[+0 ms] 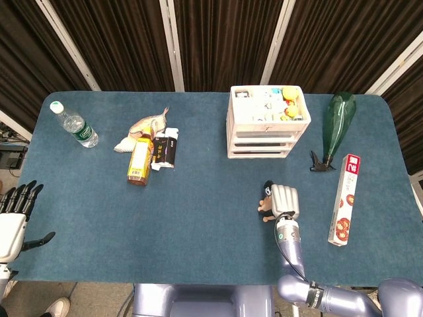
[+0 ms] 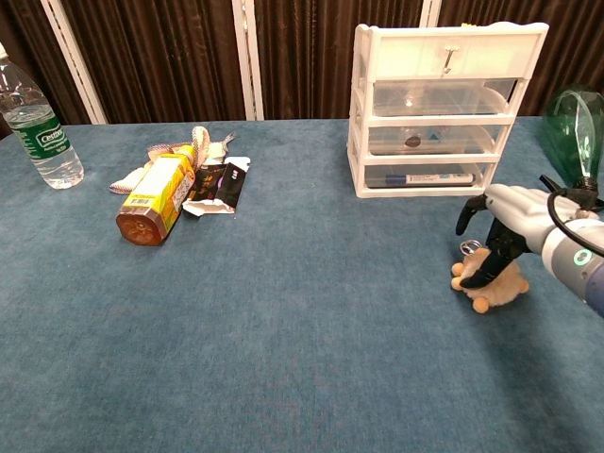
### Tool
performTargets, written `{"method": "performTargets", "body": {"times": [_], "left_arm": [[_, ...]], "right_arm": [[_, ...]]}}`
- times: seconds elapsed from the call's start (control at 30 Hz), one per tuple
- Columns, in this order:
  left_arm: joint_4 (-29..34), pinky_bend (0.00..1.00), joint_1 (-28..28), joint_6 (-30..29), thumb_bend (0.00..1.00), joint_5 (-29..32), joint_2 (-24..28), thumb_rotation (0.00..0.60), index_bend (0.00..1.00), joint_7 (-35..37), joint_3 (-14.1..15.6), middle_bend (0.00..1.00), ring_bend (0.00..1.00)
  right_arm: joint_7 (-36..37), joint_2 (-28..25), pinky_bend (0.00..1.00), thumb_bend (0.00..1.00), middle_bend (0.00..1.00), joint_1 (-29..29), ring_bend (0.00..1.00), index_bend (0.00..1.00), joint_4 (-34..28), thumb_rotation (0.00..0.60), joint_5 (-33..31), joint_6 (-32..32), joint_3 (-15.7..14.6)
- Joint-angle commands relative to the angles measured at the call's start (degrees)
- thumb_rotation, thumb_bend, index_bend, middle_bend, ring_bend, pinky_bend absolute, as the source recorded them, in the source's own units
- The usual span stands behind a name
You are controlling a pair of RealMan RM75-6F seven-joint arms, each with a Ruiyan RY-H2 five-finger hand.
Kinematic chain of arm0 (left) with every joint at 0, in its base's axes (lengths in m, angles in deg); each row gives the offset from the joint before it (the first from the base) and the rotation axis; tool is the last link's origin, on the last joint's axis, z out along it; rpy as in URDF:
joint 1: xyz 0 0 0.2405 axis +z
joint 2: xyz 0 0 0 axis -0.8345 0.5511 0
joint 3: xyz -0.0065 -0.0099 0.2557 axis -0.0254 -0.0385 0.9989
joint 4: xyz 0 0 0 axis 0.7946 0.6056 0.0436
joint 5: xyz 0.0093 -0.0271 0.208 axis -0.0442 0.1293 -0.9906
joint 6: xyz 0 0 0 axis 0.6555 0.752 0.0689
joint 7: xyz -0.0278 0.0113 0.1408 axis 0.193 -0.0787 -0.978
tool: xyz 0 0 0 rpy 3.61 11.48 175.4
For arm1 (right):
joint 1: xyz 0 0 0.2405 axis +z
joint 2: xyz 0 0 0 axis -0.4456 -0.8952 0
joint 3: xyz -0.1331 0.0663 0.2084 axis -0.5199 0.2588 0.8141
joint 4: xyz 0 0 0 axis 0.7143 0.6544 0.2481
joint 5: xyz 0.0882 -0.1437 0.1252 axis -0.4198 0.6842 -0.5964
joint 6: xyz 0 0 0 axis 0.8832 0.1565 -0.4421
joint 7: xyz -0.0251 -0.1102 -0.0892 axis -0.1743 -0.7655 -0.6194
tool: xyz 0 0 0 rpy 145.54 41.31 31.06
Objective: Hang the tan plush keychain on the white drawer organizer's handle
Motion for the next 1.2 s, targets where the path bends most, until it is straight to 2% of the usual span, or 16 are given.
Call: {"method": "performTargets", "body": {"times": [0.03, 0.63, 0.93, 1.2], "left_arm": [[0.0, 0.0, 0.06, -0.03, 0.0, 0.08, 0.0, 0.6, 0.0, 0.0, -0.01, 0.0, 0.0], [0.74, 0.0, 0.06, 0.35, 0.01, 0.45, 0.15, 0.6, 0.0, -0.21, -0.1, 0.0, 0.0], [1.5, 0.0, -0.24, 1.21, 0.01, 1.03, 0.2, 0.6, 0.0, -0.13, -0.2, 0.0, 0.0], [1.39, 0.0, -0.13, 1.13, 0.01, 1.18, 0.41, 0.6, 0.0, 0.6, -0.25, 0.0, 0.0]], "right_arm": [[-0.35, -0.08, 1.0, 0.07, 1.0, 0.04, 1.0, 0.33, 1.5, 0.6, 1.09, 1.01, -0.31], [-1.55, -5.65, 1.0, 0.07, 1.0, -0.46, 1.0, 0.33, 8.69, 0.6, -0.13, -0.12, 1.35], [0.28, -6.7, 1.0, 0.07, 1.0, -0.58, 1.0, 0.36, -0.27, 0.6, 2.75, 0.84, 1.23], [-1.67, -3.8, 1.0, 0.07, 1.0, 0.68, 1.0, 0.46, -0.53, 0.6, 2.28, 2.03, 0.98]]}}
